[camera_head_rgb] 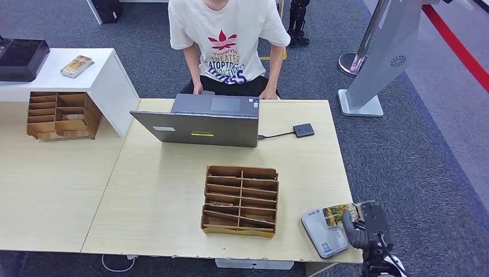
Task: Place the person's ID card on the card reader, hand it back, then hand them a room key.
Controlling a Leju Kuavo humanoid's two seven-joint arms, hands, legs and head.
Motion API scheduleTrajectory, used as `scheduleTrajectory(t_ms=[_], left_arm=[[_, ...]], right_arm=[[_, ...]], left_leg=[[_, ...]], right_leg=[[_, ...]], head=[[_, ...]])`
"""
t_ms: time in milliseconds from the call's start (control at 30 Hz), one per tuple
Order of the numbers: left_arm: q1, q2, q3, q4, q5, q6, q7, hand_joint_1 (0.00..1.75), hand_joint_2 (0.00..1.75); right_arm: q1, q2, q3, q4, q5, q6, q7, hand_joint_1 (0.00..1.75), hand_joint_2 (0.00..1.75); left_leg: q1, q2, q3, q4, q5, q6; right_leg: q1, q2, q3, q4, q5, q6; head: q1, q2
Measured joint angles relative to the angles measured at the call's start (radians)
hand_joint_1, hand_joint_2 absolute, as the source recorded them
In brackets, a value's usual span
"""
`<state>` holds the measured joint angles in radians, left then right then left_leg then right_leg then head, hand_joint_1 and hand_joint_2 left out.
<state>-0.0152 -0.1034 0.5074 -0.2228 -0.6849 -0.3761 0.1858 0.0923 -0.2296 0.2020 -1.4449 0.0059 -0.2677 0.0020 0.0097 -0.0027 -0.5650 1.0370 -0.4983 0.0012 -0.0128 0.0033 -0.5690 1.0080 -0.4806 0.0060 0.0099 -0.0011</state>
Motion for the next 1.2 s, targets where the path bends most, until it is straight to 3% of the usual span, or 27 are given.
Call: scheduleTrajectory(t_ms=[1200], left_arm=[[0.0,0.002,0.0,0.0,-0.014,0.0,0.001,0.0,0.0]], right_arm=[[-0.01,0.002,-0.018,0.082,0.031,0.051,0.024,1.75,1.75]], left_leg=[[0.0,0.0,0.001,0.0,0.0,0.0]], right_leg=[[0.0,0.0,0.0,0.0,0.0,0.0]], head=[[0.0,0.0]])
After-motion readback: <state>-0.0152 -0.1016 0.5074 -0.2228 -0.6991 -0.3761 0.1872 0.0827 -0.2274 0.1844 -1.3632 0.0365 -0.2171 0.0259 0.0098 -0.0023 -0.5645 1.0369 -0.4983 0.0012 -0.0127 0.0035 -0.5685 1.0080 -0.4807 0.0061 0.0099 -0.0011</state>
